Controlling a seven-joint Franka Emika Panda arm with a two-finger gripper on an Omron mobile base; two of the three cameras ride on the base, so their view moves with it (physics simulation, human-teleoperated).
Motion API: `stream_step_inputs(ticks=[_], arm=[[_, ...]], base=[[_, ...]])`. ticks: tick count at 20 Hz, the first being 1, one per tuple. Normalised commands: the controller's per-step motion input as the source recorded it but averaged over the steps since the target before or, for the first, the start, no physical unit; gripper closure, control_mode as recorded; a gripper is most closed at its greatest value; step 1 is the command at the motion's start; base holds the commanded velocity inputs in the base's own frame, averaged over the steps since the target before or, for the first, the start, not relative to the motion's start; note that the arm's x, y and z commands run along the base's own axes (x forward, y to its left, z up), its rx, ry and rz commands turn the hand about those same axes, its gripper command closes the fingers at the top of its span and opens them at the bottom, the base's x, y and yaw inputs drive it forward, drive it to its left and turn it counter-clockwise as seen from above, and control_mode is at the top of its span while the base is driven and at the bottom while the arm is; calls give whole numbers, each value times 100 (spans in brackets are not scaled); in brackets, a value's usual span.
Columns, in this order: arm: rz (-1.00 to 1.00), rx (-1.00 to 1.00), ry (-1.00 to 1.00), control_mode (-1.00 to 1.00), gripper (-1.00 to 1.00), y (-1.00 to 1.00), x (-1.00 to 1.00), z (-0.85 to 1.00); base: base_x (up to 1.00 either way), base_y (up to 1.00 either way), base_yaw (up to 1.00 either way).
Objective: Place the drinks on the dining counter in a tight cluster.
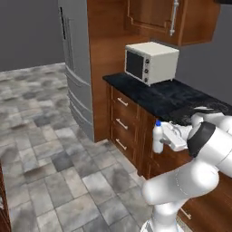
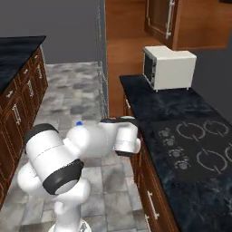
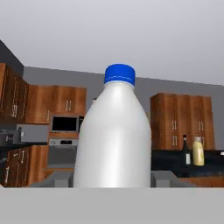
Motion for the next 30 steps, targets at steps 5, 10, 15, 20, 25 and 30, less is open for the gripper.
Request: stream_step_inputs(ticks=[5,10,15,20,25,30], arm=[[0,0,0,100,100,0,0,0],[0,0,0,100,100,0,0,0],[0,0,0,100,100,0,0,0],[0,0,0,100,100,0,0,0],[0,0,0,100,100,0,0,0],[0,0,0,100,100,0,0,0]], base=[[18,29,70],[59,22,44],[91,26,8],[93,28,4],[91,38,0],[86,37,9]])
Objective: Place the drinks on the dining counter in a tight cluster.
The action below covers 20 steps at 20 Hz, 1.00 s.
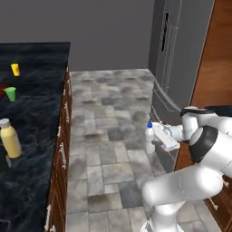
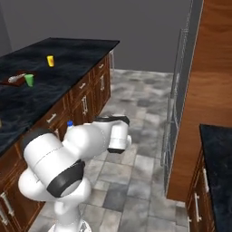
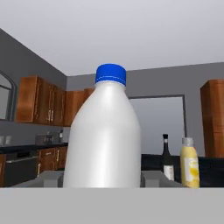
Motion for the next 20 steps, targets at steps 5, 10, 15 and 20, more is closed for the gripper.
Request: stream_step_inputs(ticks=[5,10,15,20], arm=[[0,0,0,100,100,0,0,0],[0,0,0,100,100,0,0,0],[0,0,0,100,100,0,0,0],[0,0,0,100,100,0,0,0]], base=[[73,28,29],[50,13,58],[42,6,69],[60,2,60]])
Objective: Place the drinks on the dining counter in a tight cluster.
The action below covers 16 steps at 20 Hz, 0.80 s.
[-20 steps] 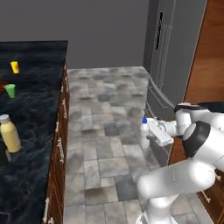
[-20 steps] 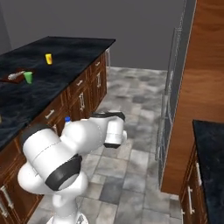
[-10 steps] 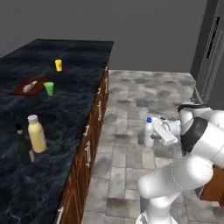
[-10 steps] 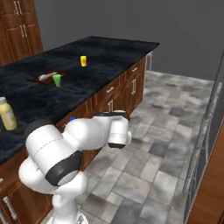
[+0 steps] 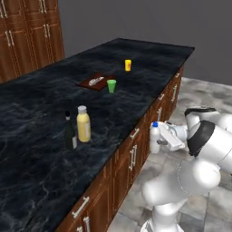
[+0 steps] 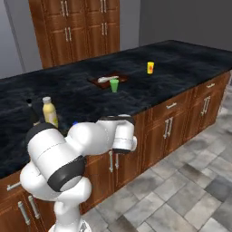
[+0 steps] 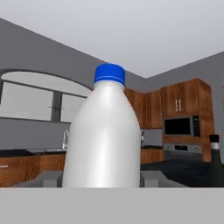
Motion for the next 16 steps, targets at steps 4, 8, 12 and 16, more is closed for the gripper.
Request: stream_step_inputs(ticks=[4,8,12,16], arm=[[0,0,0,100,100,0,0,0],[0,0,0,100,100,0,0,0],[0,0,0,100,100,0,0,0],[0,0,0,100,100,0,0,0]], base=[[73,0,51],[72,-2,41],[71,-12,30],[59,-24,28]])
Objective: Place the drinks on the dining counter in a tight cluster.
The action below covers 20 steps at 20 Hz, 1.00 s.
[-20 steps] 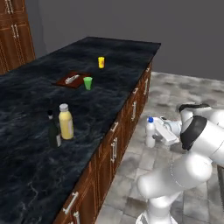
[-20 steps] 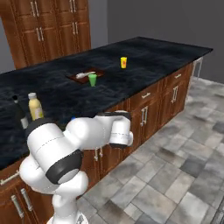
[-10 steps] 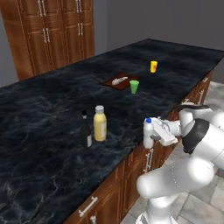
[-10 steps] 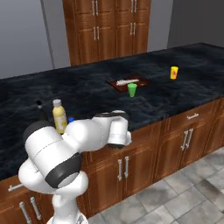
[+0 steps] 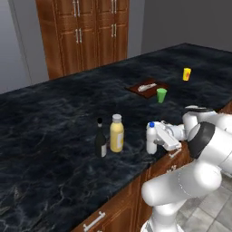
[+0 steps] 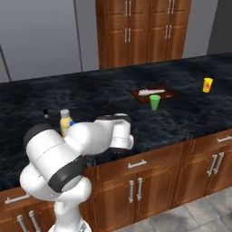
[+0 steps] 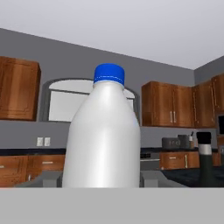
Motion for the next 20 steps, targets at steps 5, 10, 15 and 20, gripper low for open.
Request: stream_step_inputs(ticks=[5,10,15,20], arm=[[0,0,0,100,100,0,0,0],[0,0,0,100,100,0,0,0],[0,0,0,100,100,0,0,0],[0,0,0,100,100,0,0,0]], base=[[43,-43,18],[51,-41,14],[51,-38,16],[47,-32,24]])
